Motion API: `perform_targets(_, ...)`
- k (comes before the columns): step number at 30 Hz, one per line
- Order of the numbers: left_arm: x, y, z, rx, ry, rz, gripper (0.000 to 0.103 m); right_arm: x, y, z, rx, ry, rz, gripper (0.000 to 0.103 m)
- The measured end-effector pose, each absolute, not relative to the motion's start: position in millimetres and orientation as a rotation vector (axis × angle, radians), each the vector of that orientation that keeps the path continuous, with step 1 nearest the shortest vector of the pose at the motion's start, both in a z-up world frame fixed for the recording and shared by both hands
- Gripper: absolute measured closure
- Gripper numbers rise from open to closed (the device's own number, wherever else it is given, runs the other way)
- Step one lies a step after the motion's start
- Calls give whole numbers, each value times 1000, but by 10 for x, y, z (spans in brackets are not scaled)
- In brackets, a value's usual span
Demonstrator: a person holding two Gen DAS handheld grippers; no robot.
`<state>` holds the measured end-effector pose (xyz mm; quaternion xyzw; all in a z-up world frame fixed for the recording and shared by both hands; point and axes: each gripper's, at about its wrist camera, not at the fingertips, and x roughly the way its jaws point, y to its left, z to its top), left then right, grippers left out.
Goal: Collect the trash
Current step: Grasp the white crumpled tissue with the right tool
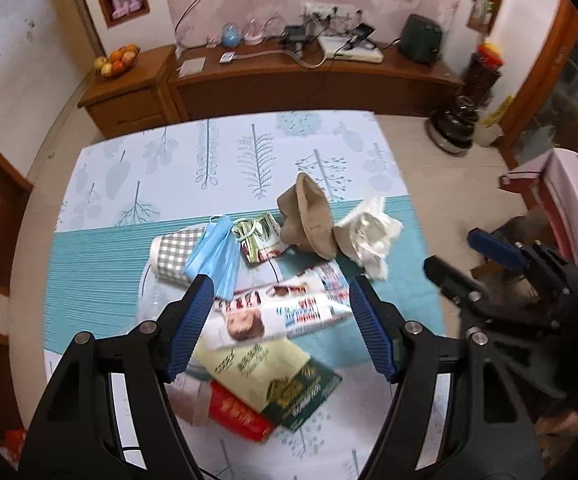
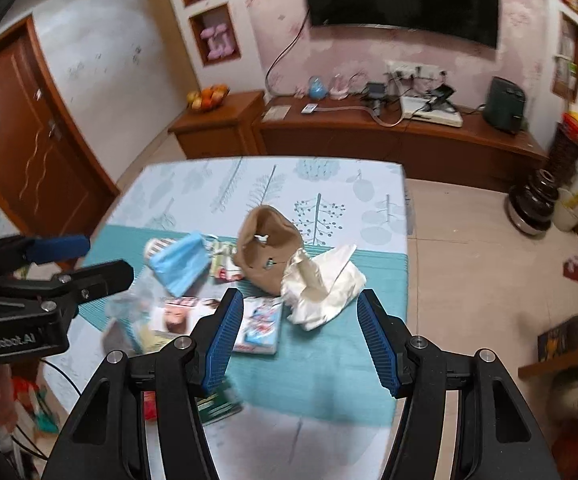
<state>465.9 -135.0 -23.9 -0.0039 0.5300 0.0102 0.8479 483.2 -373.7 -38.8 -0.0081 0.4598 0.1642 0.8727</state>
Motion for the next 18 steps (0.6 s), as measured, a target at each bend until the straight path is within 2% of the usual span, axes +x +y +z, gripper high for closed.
perform_targets(12,5237,-1333,-841,-23,1224,106,35,5630,-3286,-1652,-182,1091,440,43)
perform_targets(14,5298,-1346,-899,-19,1233,107,35,5686,-3293,-1767,-166,1105,462,50)
perform_targets(15,5337,-1354,-939,-21,1238,106,35,5685,-3314,-1790,-150,1112,477,64)
perform_targets(18,5443,-1370,-1043,-35,1252,98,35,5742,-3431,-1808,-83,1105,495,73)
